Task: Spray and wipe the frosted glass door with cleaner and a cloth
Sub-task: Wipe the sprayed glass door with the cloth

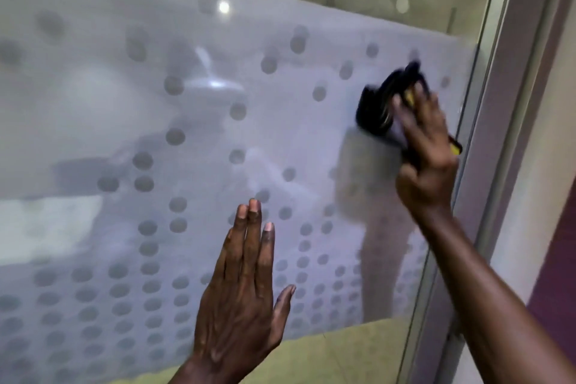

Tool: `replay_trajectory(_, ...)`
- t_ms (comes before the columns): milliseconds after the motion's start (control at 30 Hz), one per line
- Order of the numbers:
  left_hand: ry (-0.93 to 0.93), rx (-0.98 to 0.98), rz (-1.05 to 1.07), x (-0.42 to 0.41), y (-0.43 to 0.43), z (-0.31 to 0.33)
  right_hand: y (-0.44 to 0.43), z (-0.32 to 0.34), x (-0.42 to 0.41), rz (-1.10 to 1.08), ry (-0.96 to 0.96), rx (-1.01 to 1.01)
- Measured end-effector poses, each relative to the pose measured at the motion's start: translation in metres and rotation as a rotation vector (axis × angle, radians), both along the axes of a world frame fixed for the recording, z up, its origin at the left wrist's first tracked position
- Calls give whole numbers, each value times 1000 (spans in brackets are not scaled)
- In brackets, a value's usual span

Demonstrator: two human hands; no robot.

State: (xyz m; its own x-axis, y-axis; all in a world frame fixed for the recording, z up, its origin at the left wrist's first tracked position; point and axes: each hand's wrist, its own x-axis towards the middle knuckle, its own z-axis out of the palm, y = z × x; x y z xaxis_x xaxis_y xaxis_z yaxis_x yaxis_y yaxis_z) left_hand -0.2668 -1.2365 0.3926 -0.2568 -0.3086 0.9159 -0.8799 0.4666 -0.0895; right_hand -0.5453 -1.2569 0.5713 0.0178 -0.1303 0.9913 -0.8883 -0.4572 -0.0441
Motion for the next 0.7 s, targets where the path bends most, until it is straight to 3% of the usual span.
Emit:
replay_trajectory(100, -9, 18, -2, -24, -2, 0, -9, 39, 1, 20, -170, -58)
replay_trajectory(200, -2, 23, -8, -43, -3, -4, -9, 9, 6, 16, 33, -67)
replay_trajectory(300, 6, 30, 17, -49, -5, -7, -1, -66, 0, -27, 329, 24)
replay_trajectory(400, -13, 23, 62, -48, -6, -8, 1, -110, -35, -71, 401, 77)
replay_trajectory(700, -57, 38, 75, -69, -1, -4, -13, 44, -71, 15, -134, -39)
